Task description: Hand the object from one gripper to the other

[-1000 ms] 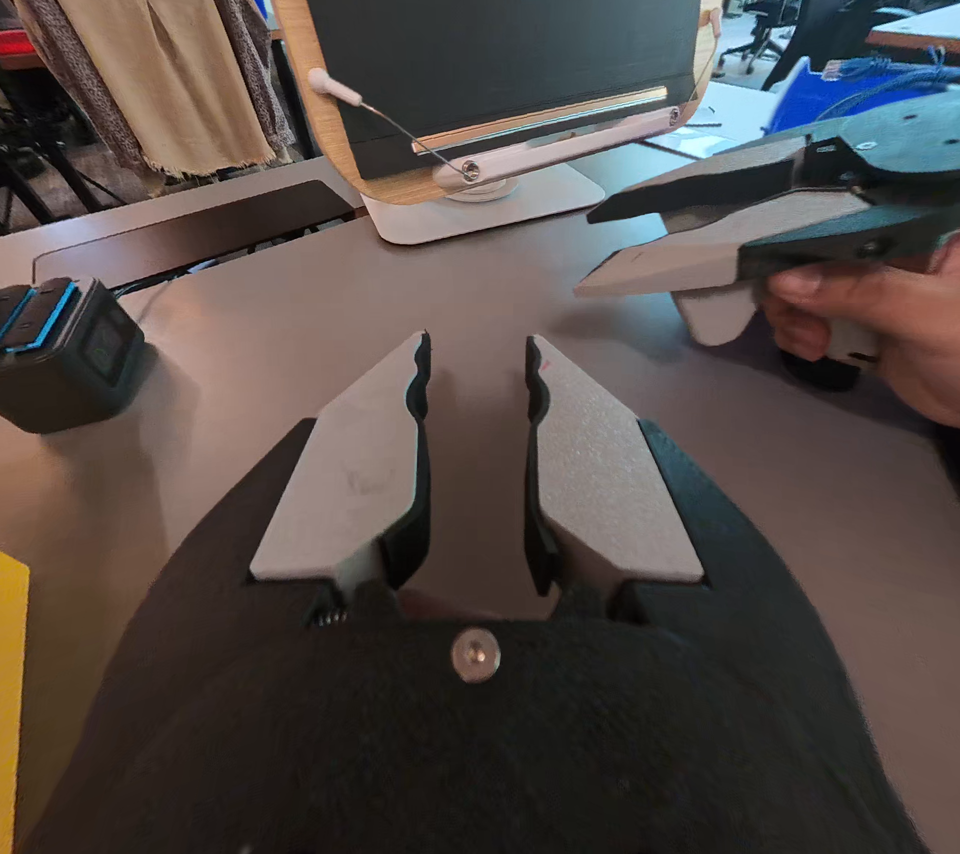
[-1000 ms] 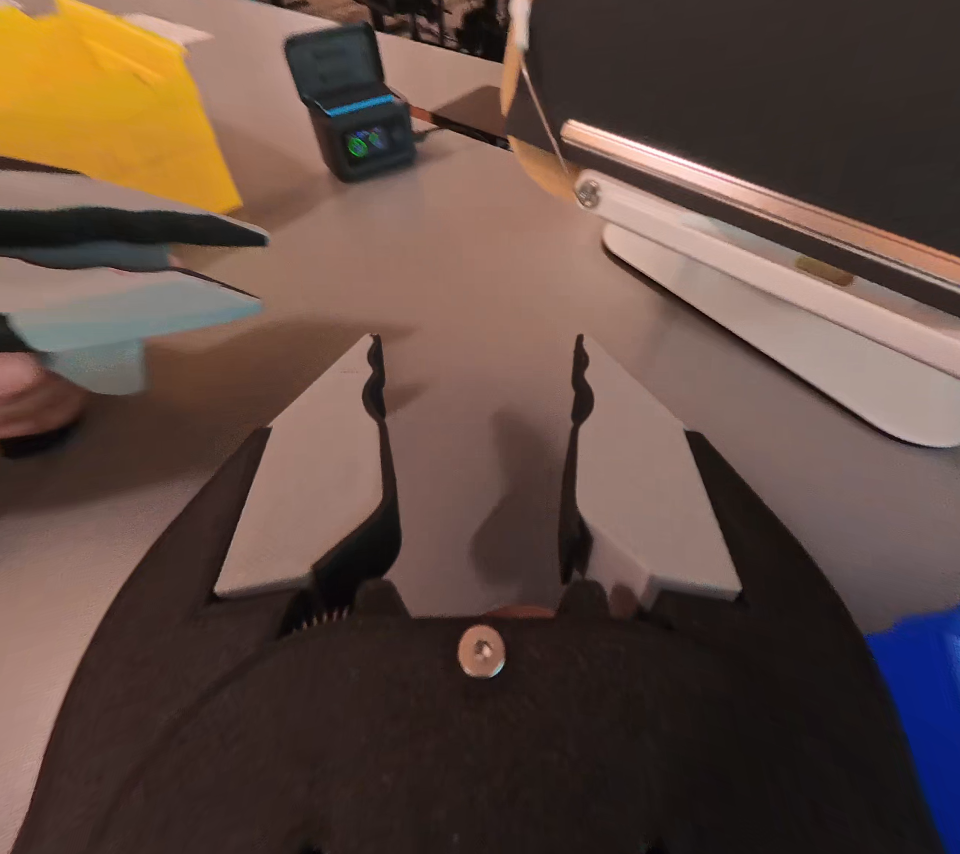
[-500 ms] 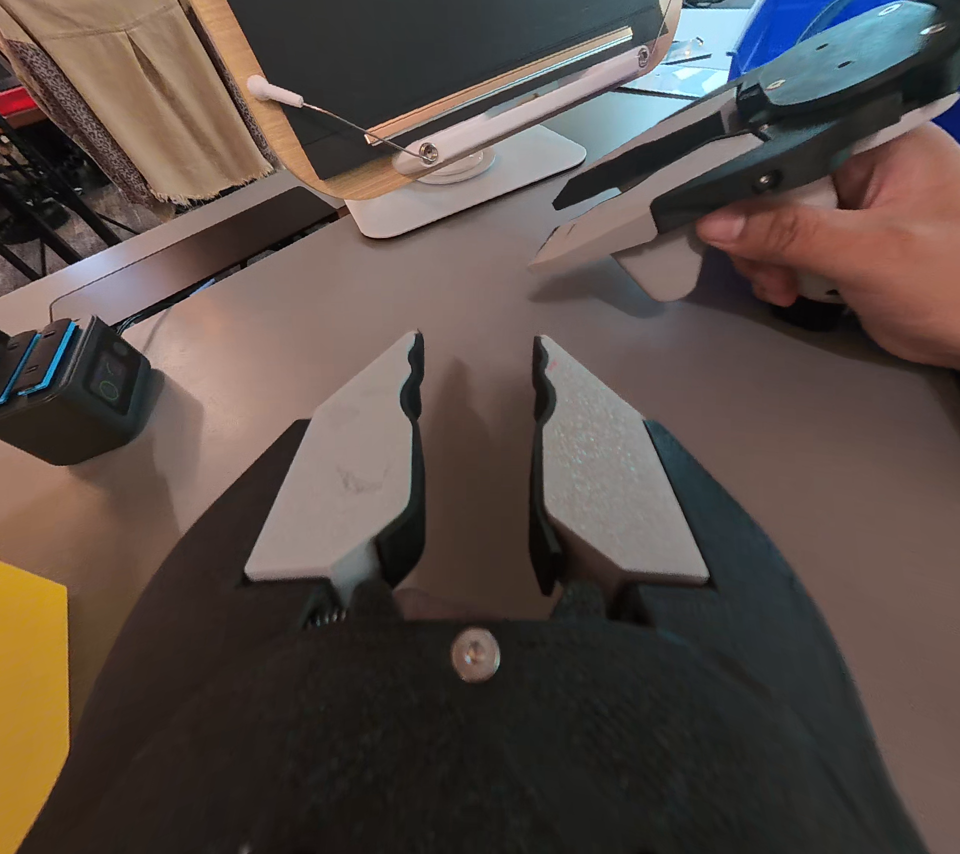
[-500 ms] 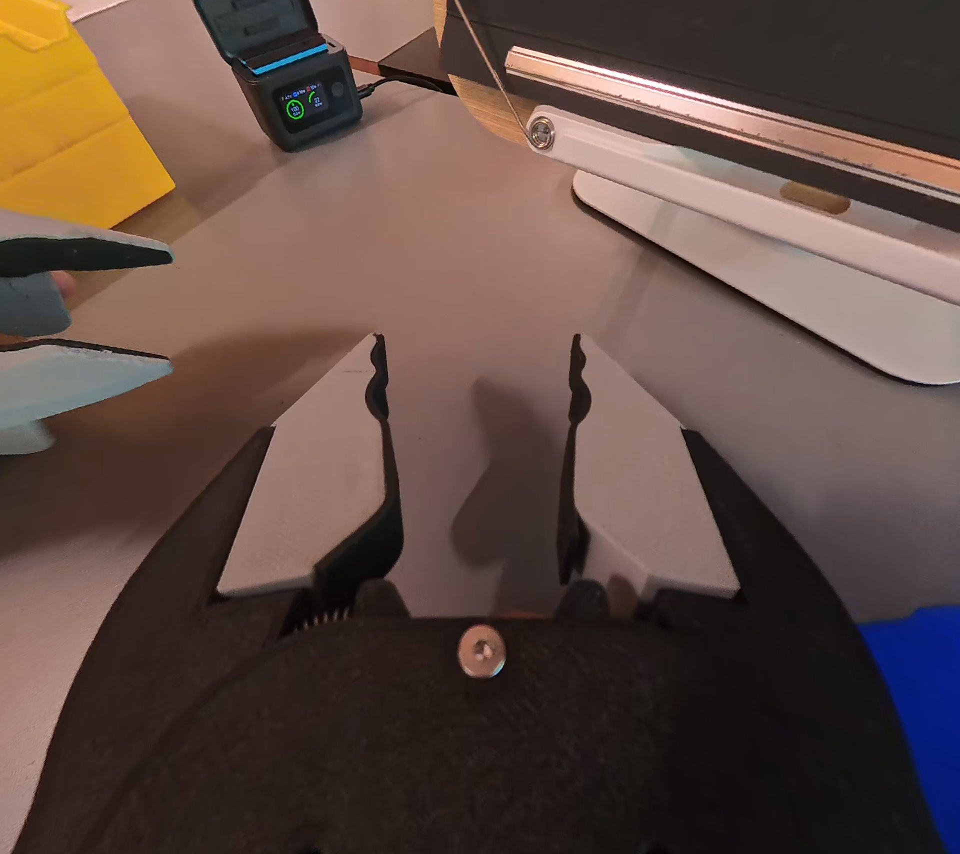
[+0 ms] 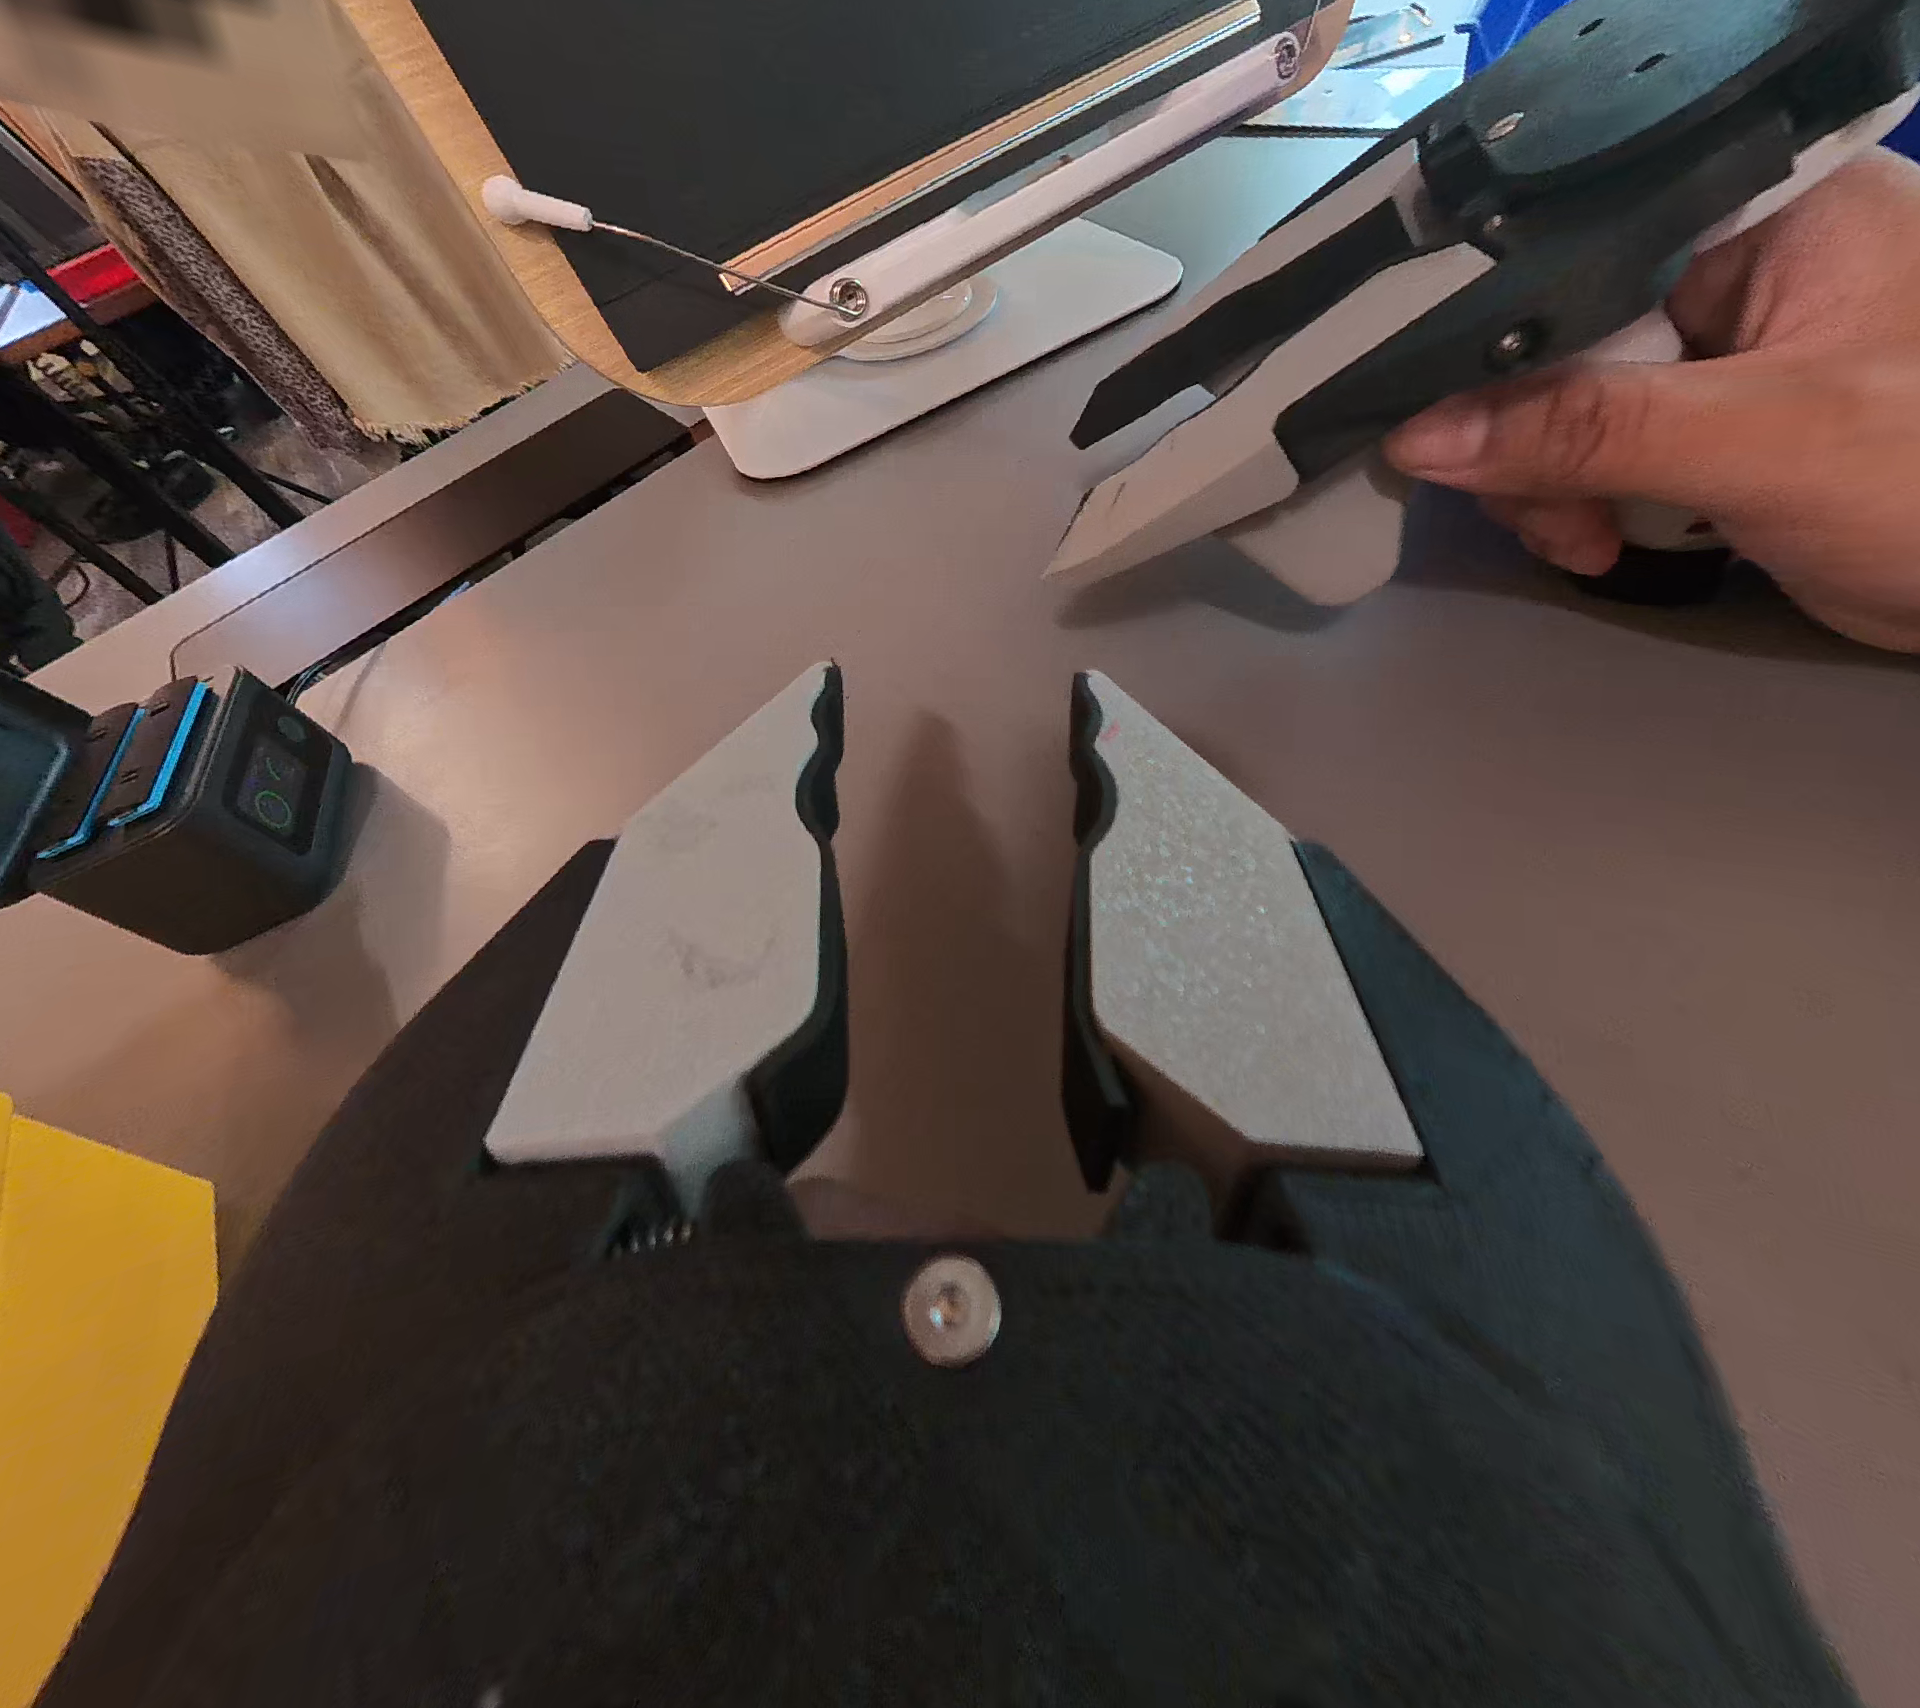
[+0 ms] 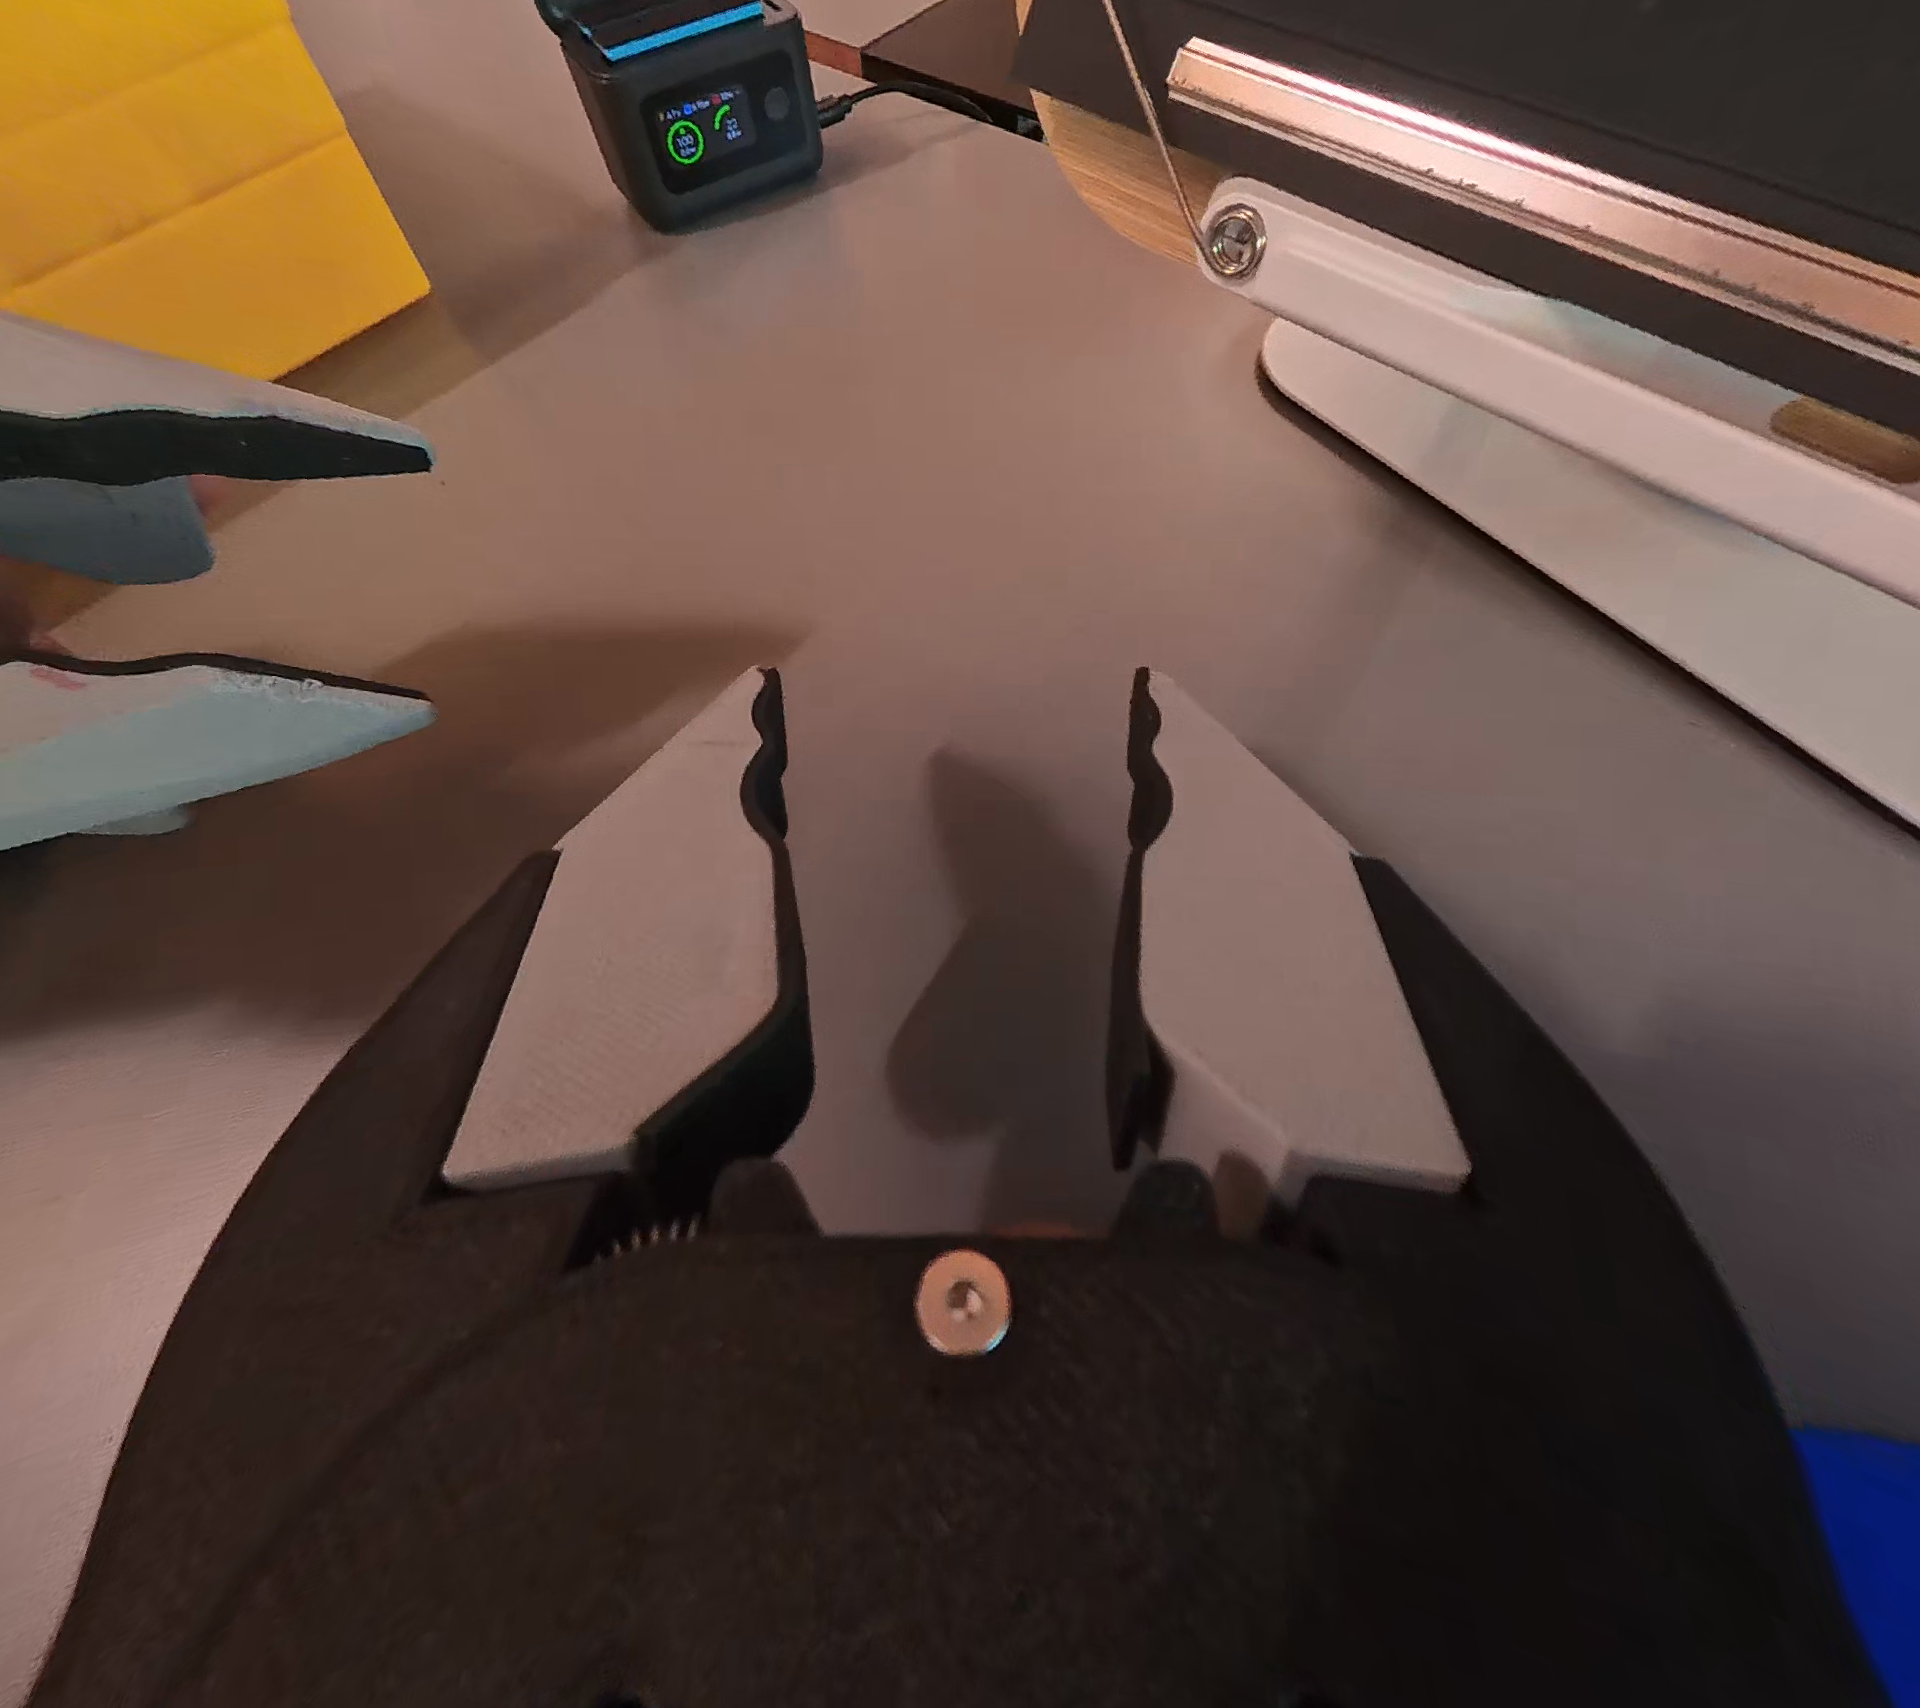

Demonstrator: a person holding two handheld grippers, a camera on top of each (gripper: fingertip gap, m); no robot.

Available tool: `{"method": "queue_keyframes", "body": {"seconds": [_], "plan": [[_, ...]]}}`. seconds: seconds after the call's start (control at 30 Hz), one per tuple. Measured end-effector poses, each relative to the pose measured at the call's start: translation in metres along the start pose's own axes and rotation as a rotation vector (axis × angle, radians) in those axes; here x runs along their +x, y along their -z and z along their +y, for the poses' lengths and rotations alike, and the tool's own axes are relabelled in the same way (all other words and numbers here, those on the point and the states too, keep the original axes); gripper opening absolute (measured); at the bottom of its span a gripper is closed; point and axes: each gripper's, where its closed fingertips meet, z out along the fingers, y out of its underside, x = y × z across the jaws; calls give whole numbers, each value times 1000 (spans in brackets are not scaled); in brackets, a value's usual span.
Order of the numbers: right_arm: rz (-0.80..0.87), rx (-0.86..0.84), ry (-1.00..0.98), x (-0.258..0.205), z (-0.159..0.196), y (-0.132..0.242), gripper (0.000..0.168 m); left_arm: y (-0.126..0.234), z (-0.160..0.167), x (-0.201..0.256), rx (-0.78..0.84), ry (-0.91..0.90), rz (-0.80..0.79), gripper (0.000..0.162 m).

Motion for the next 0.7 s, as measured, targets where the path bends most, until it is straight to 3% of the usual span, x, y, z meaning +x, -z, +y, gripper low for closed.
{"method": "queue_keyframes", "body": {"seconds": [0.3, 0.47, 0.7], "plan": [[-93, 3, -47, -10, -2, -3, 63, 7, 6, -6, -26, 27, -47, 42], [-94, -20, 5, -16, 1, -5, 62, 13, 33, 6, -202, 173, -13, 53], [-117, -26, 1, -19, 1, -6, 62, 44, 51, 28, -293, 148, -38, 59]]}}
